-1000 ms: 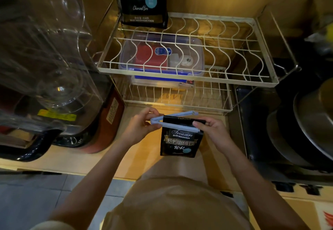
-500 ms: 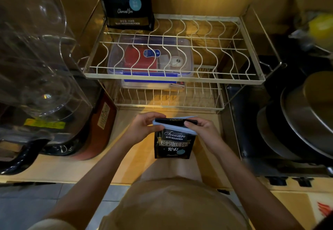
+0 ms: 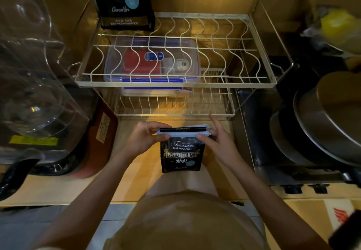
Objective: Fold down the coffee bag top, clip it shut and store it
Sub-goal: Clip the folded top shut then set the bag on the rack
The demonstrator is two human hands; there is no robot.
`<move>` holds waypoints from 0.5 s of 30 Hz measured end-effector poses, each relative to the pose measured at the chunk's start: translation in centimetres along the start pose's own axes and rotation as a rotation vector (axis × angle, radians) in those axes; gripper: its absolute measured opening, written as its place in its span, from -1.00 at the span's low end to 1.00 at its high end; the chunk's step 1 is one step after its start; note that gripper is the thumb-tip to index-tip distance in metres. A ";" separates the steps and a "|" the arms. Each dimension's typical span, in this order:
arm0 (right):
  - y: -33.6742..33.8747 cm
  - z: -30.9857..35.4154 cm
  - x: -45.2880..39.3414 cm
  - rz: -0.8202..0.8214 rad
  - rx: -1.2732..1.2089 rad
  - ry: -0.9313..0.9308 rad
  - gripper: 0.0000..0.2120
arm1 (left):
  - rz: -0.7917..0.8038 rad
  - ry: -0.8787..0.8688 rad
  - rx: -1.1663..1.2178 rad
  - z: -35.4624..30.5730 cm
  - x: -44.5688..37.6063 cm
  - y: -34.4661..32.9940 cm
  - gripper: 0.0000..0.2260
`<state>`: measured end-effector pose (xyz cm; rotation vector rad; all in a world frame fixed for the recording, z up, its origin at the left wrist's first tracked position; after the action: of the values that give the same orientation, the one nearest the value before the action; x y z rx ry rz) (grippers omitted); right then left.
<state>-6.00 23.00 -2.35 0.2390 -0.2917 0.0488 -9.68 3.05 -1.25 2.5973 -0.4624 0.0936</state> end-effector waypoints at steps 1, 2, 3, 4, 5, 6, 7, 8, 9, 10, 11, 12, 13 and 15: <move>0.1 -0.2 -0.1 -0.013 -0.011 -0.010 -0.29 | 0.001 -0.002 -0.020 0.0 0.0 0.0 -0.74; 0.1 -0.3 -0.1 -0.020 -0.034 -0.025 -0.28 | 0.001 -0.002 -0.035 0.0 0.0 0.0 -0.74; 0.2 -0.5 -0.3 -0.021 -0.055 -0.042 -0.29 | 0.000 -0.002 -0.042 0.0 0.0 0.1 -0.74; 0.1 -0.5 -0.4 -0.019 -0.063 -0.056 -0.32 | -0.001 -0.003 -0.045 0.0 0.0 0.1 -0.74; 0.2 -0.5 -0.5 -0.021 -0.056 -0.064 -0.36 | -0.001 -0.007 -0.051 -0.1 0.0 0.2 -0.73; 0.2 -0.5 -0.6 -0.027 -0.031 -0.066 -0.39 | 0.000 -0.013 -0.059 -0.2 0.0 0.2 -0.73; 0.4 -0.4 -0.8 -0.045 0.027 -0.051 -0.43 | 0.001 -0.018 -0.065 -0.3 0.0 0.3 -0.73; 0.8 -0.2 -0.8 -0.072 0.112 -0.021 -0.47 | 0.004 -0.020 -0.060 -0.4 0.1 0.4 -0.73; 1.1 0.1 -0.9 -0.098 0.186 0.016 -0.51 | 0.009 -0.020 -0.045 -0.3 0.1 0.4 -0.73; 1.4 0.4 -0.9 -0.110 0.220 0.056 -0.57 | 0.015 -0.015 -0.027 -0.3 0.2 0.4 -0.73; 1.5 0.5 -0.9 -0.102 0.210 0.080 -0.61 | 0.019 -0.005 -0.010 -0.2 0.3 0.4 -0.73; 1.4 0.5 -1.0 -0.074 0.172 0.081 -0.64 | 0.022 0.007 0.007 -0.1 0.3 0.3 -0.73; 1.2 0.3 -1.1 -0.036 0.132 0.066 -0.64 | 0.023 0.014 0.023 0.0 0.4 0.2 -0.74; 0.8 0.3 -1.3 0.035 0.105 0.042 -0.63 | 0.022 0.016 0.041 -0.1 0.5 0.1 -0.74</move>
<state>-7.40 23.74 -2.30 0.3367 -0.2521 0.1042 -9.20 2.87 -1.01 2.6301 -0.4886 0.1334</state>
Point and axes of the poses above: each hand's wrist, its own x-axis away from the middle knuckle, its own y-axis out of the back of the hand, z = x × y, the point moved 10 cm from there along -x, towards the middle knuckle, and after that the axes turned 6 degrees about -x, right-handed, at the moved point
